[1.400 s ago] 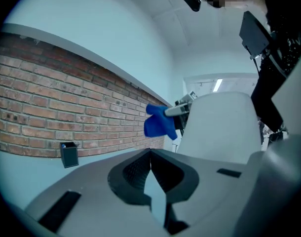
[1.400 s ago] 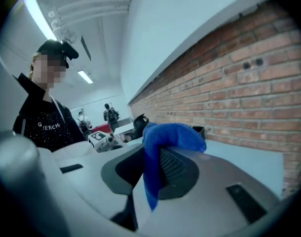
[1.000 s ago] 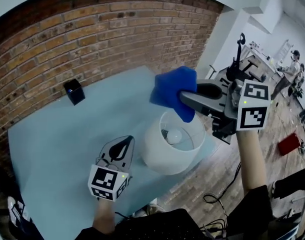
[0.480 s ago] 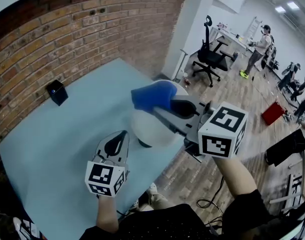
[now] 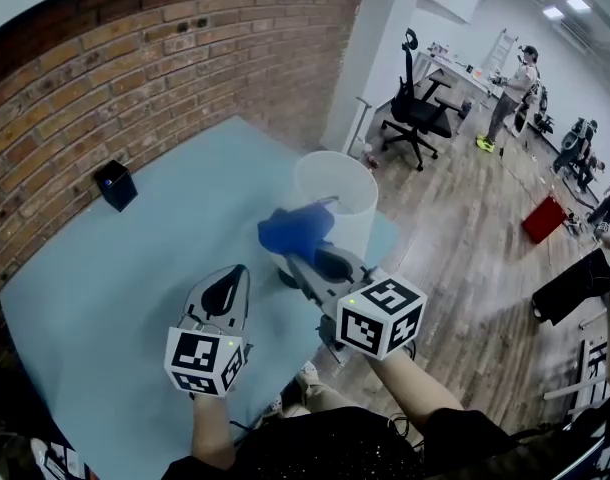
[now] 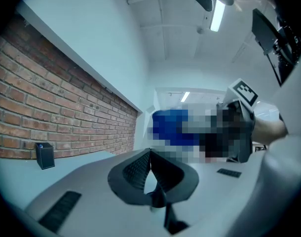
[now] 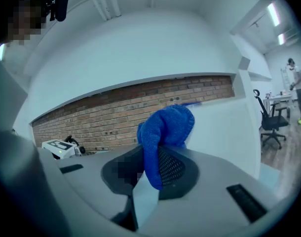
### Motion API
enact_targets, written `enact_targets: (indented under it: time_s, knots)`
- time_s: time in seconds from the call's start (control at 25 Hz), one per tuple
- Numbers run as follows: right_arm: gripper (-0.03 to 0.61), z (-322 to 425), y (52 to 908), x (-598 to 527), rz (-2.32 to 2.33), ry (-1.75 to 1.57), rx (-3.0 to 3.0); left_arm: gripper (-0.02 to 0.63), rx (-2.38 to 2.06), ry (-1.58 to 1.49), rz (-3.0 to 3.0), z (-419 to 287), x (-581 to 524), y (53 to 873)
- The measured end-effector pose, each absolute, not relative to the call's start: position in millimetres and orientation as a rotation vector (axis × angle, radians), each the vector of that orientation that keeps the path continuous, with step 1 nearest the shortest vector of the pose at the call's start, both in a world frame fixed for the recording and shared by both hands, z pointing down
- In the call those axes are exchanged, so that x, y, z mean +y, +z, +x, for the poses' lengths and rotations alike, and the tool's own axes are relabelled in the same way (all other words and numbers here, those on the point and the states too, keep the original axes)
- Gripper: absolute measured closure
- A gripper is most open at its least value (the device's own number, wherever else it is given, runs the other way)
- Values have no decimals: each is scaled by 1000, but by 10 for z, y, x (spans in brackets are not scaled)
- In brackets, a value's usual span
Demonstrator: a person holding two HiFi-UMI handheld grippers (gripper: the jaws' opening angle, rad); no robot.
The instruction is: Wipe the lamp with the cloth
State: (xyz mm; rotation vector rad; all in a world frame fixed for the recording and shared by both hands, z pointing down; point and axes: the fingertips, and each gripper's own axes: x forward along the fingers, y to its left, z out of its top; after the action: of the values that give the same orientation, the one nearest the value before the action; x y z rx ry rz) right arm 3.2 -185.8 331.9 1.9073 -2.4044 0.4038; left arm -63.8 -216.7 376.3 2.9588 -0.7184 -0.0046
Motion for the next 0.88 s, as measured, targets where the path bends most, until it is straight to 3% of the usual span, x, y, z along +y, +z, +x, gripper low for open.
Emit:
enact_targets:
  time_s: [0.48, 0.64, 0.88]
  knots:
    - [519, -203, 4521, -1573, 1670, 848, -2385, 606, -738, 43, 2949, -645, -2266, 3874]
    - [519, -172, 4227, -1305, 1594, 831, -2490, 606, -736, 58, 2949, -631, -2300, 3898]
    - [518, 120, 3021, -1167, 1696, 381, -2658, 604, -700, 65, 2983, -527, -2213, 3848]
